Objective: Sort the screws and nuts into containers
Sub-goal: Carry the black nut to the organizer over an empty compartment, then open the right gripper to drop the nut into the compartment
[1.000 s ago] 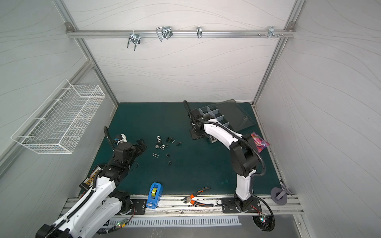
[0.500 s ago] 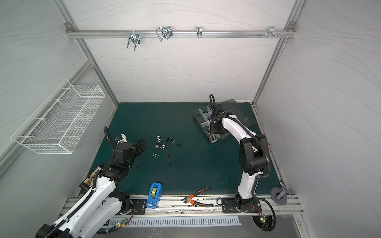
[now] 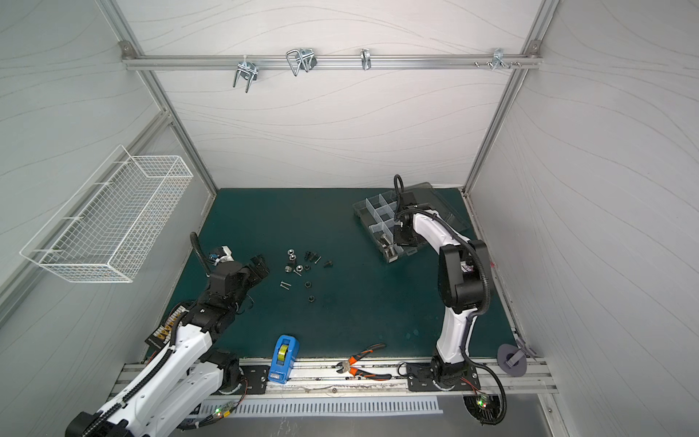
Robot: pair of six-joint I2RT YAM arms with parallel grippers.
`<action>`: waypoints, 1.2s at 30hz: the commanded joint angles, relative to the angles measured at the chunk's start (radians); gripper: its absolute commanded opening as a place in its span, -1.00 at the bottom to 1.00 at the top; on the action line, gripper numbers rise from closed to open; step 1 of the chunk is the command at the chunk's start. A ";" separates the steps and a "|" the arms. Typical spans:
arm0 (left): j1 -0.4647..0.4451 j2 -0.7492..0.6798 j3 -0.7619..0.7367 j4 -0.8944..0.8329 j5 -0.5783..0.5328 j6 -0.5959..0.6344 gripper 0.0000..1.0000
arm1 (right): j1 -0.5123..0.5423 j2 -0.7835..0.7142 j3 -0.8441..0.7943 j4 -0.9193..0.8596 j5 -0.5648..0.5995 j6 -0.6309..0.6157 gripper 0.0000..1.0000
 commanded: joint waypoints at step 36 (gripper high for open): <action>-0.001 -0.020 0.029 0.019 -0.003 -0.013 0.99 | -0.020 -0.103 -0.040 -0.004 -0.031 0.012 -0.31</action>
